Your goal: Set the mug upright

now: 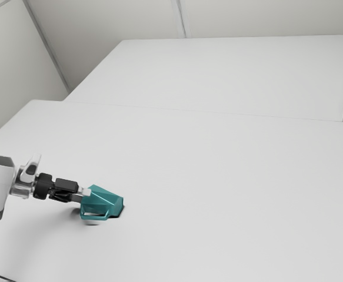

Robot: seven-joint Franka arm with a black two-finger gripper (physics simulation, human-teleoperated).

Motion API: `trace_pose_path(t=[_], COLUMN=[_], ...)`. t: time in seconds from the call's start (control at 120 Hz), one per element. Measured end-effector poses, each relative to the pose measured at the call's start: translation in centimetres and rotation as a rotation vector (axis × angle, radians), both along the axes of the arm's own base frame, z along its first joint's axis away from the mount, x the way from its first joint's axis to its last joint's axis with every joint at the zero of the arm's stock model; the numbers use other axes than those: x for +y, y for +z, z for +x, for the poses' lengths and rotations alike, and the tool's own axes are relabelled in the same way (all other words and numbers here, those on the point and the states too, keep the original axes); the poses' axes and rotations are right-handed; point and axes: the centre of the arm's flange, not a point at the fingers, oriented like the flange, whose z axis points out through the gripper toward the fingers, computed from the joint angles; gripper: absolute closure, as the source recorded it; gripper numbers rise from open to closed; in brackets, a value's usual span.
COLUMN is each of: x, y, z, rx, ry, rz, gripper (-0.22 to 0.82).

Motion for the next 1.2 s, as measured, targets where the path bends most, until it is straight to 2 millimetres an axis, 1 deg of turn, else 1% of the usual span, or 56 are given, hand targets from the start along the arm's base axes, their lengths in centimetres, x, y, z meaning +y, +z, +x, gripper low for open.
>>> trace_pose_path(t=[0.442,0.683,1.0,1.108,1.2], x=[-2.0,-2.4,-3.8,-3.9,-3.9], y=[0.0,-0.4,-0.6,-0.8,-0.8], z=[1.0,1.2,1.7,1.8,1.8], rx=[-0.007,-0.009,-0.022,-0.023,-0.024], ry=[-0.033,-0.029,-0.055,-0.058,-0.056], rz=[-0.01,-0.03,-0.039,-0.041,-0.042], gripper=[0.0,0.0,0.01,0.05,0.14])
